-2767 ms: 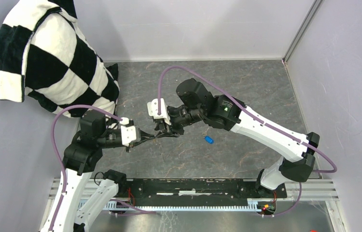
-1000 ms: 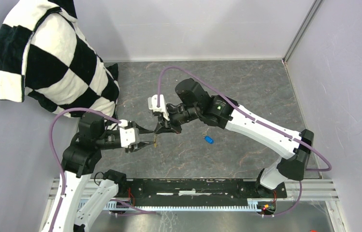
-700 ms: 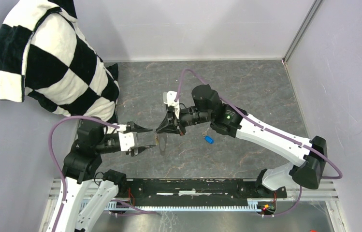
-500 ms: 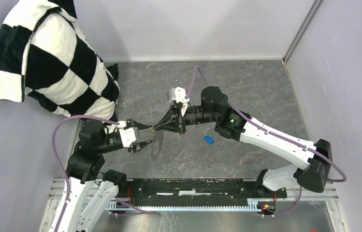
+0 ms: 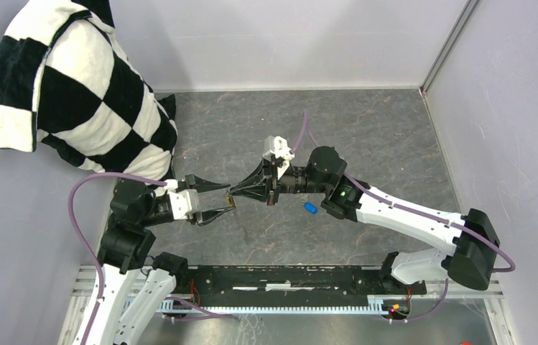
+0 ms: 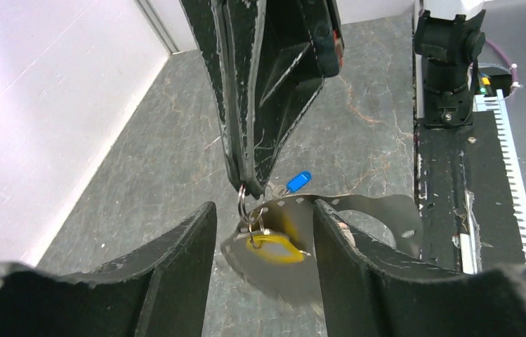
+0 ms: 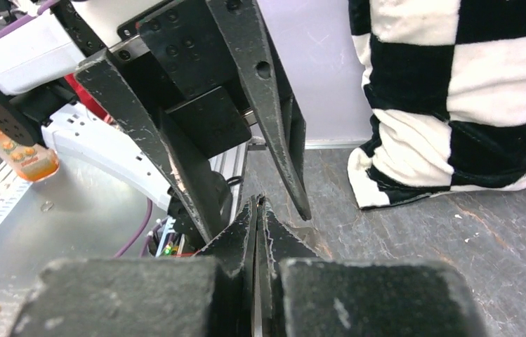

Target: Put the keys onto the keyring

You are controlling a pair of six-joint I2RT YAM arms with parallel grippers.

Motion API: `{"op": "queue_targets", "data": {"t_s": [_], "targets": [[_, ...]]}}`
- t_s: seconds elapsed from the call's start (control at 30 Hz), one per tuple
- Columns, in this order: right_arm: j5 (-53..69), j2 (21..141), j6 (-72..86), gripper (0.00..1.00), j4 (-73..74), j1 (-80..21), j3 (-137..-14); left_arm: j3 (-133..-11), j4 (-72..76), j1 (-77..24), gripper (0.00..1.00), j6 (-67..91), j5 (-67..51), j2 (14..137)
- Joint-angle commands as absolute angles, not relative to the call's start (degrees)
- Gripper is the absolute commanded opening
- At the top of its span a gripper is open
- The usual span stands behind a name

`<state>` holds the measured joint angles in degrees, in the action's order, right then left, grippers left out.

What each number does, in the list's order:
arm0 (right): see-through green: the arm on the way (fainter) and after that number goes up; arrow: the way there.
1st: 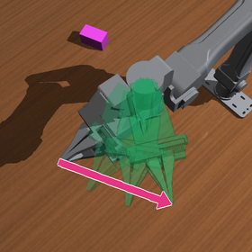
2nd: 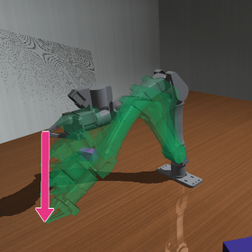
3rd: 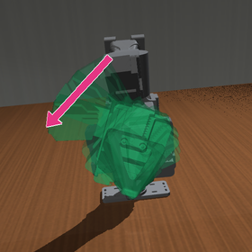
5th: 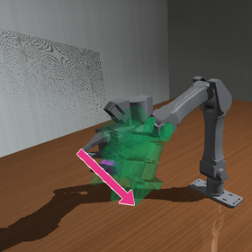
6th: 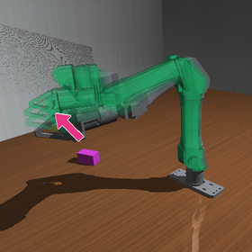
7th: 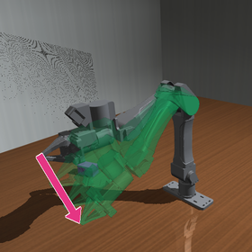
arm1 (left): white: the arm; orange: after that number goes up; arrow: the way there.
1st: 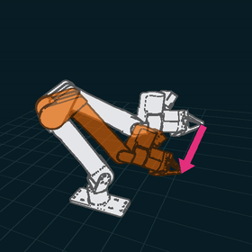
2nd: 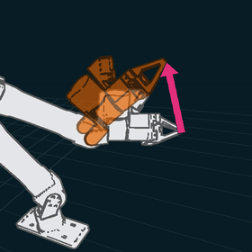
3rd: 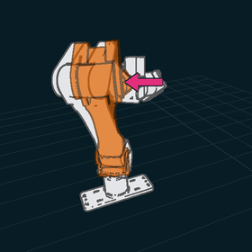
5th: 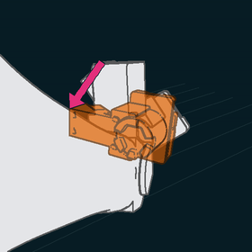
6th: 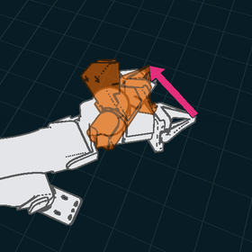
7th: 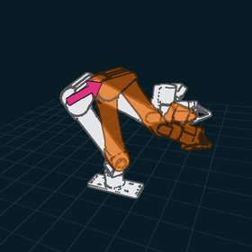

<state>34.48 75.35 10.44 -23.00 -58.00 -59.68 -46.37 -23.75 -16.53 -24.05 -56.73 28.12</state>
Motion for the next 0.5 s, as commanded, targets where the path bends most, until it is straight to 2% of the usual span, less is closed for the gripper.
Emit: {"op": "queue_targets", "data": {"t_s": [0.0,0.27,0.47], "targets": [[29.0,72.4,14.3,0.0,-38.5,-59.2,-56.3,-47.8,-21.3,-16.5,0.58,-21.6,-60.2,28.6],[18.8,71.5,18.7,0.0,-58.7,-62.4,-46.4,-47.2,-19.0,-16.5,0.57,-21.1,-58.0,27.8],[16.7,72.7,19.1,0.0,-63.4,-63.8,-45.6,-47.1,-18.6,-16.5,0.58,-22.3,-50.4,27.7]]}}
